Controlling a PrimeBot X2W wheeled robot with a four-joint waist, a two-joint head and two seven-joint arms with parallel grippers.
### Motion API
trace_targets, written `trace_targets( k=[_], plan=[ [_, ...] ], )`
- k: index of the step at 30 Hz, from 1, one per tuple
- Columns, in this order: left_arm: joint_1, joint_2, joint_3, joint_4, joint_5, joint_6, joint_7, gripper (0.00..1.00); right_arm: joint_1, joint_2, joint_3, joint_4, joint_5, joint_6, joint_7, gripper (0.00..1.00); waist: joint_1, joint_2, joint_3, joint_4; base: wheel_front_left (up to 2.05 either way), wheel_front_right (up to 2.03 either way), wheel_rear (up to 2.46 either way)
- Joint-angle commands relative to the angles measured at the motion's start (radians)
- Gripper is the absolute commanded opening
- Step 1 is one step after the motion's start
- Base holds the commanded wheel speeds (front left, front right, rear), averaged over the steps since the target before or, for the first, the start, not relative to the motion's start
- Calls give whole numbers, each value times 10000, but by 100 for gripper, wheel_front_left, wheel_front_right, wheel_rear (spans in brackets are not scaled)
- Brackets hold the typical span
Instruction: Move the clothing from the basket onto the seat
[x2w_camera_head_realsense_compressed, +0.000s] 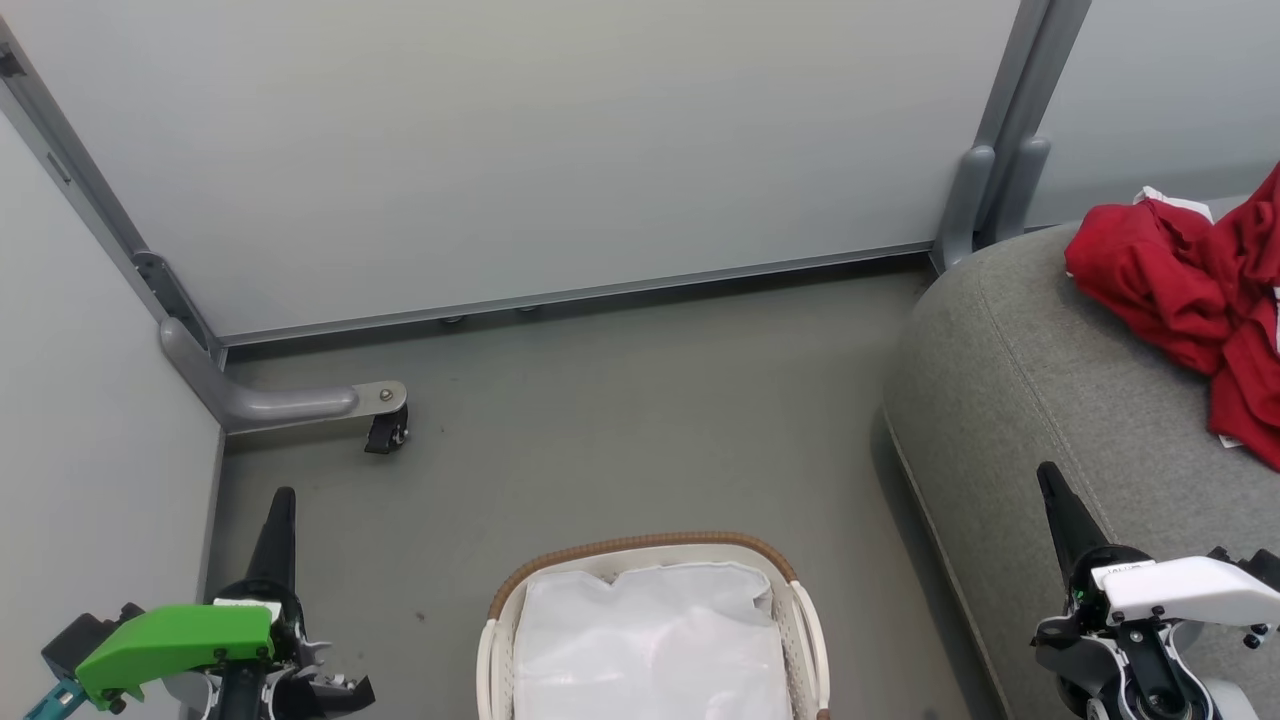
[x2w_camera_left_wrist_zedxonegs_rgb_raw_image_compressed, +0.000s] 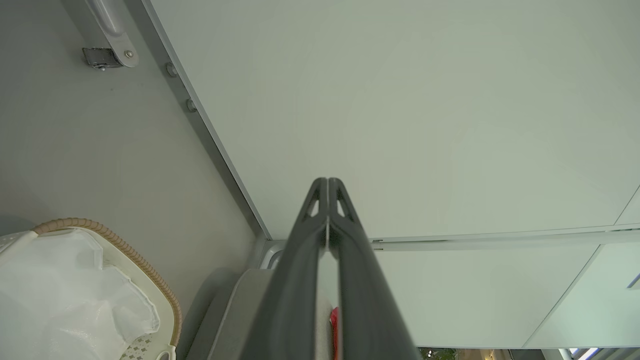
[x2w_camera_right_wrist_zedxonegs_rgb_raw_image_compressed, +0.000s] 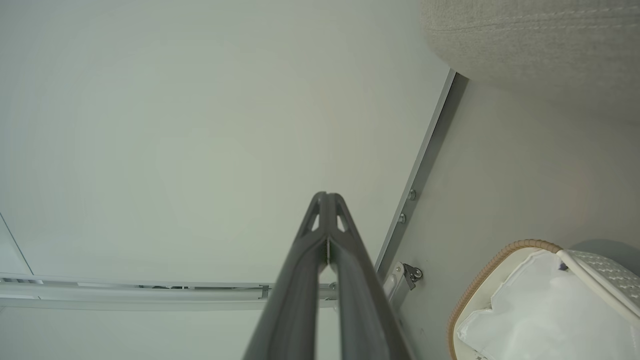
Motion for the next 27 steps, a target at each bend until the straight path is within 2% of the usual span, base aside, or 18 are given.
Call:
trace_targets(
  k=[1, 21, 27],
  plan=[
    [-228, 29, 62, -88, -224, -89, 67, 0, -144, -64, -38, -89, 243, -5, 83, 0, 0, 0, 3, -5, 0, 0, 0],
    [-321, 33, 328, -201, -1441, -184, 418, 0, -196, -75, -119, -183, 1567, -7, 448, 0, 0, 0, 47, -74, 0, 0, 0],
    [-305, 33, 325, -192, -1439, -187, 432, 0, -193, -75, -119, -184, 1578, -7, 447, 0, 0, 0, 49, -77, 0, 0, 0]
  ],
)
